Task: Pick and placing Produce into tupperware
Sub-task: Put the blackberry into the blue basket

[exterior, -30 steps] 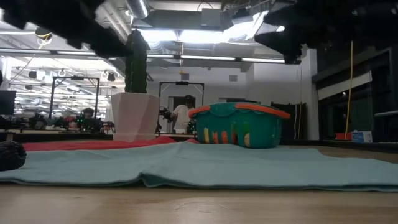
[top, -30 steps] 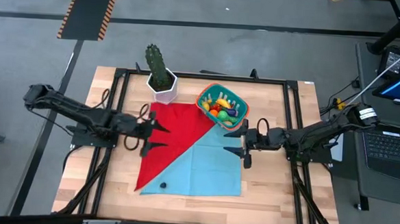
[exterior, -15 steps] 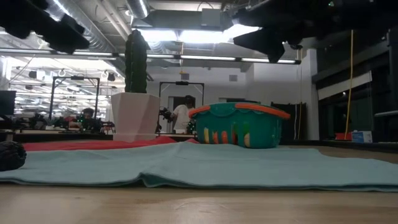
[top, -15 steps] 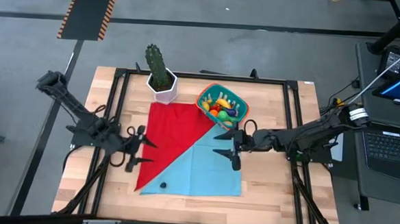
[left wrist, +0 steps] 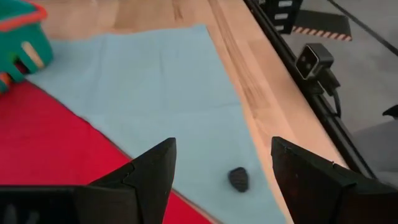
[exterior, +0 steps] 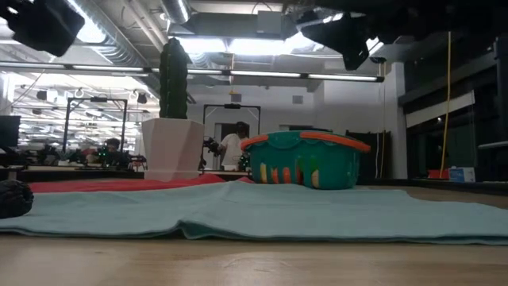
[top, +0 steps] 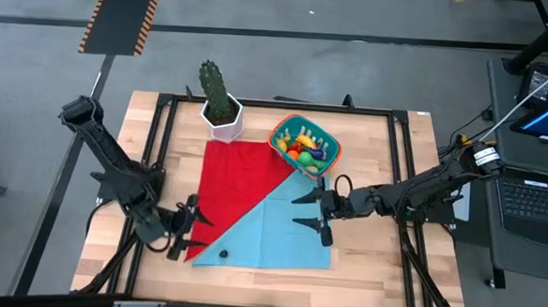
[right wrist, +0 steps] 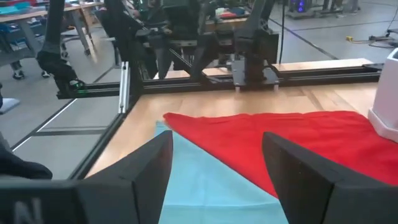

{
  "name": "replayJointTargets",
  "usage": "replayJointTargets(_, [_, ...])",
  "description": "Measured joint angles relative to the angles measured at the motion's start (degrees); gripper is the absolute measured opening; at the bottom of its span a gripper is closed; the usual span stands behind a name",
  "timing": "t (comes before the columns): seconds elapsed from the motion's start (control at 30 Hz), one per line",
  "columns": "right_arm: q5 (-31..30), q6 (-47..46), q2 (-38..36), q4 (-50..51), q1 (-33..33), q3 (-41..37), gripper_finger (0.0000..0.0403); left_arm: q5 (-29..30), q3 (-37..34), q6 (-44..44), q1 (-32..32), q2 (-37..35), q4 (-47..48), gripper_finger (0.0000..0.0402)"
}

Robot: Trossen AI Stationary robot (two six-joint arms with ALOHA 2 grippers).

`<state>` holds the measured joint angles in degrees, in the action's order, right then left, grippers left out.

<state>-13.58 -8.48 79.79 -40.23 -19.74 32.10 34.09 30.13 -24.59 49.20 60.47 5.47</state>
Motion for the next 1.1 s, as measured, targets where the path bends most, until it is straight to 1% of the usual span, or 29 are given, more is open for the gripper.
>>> replayJointTargets(0.3, [-10.20, -0.56, -0.02, -0.27, -5.94, 0.00, 0.0248, 2.44, 9.63, -12.48, 4.52, 13.33, 5.49, 0.0250])
replayJointTargets(0.5, [-12.66, -3.45, 0.00, -0.23, -9.51, 0.00, 0.0248, 2.01, 18.46, -21.30, 6.01, 21.30, 13.58, 0.0250])
replayJointTargets(0.63, [-12.95, -4.55, 0.00, -0.22, -11.41, 0.00, 0.0248, -0.70, 23.57, -26.87, 5.74, 25.97, 20.10, 0.0250])
replayJointTargets(0.7, [-13.04, -4.97, 0.00, -0.22, -11.99, 0.00, 0.0248, -2.38, 25.14, -27.37, 5.42, 27.69, 20.80, 0.0250])
replayJointTargets(0.8, [-13.07, -5.87, 0.18, -0.29, -12.48, 0.00, 0.0248, -5.71, 25.55, -25.46, 5.27, 28.95, 20.52, 0.0250])
replayJointTargets(0.9, [-13.07, -7.44, 1.06, -0.31, -12.51, 0.00, 0.0248, -9.07, 25.55, -24.47, 5.14, 29.30, 20.57, 0.0250])
replayJointTargets(0.97, [-13.07, -8.43, 1.97, -0.14, -12.49, 0.00, 0.0248, -12.34, 25.55, -24.38, 5.09, 29.30, 20.59, 0.0250])
replayJointTargets(1.03, [-13.08, -9.31, 3.14, -0.51, -12.49, 0.00, 0.0248, -13.63, 25.55, -24.46, 5.09, 29.33, 20.57, 0.0250])
replayJointTargets(1.1, [-13.07, -9.30, 4.40, -1.46, -12.49, -0.02, 0.0248, -13.71, 25.55, -24.34, 5.22, 29.33, 20.59, 0.0250])
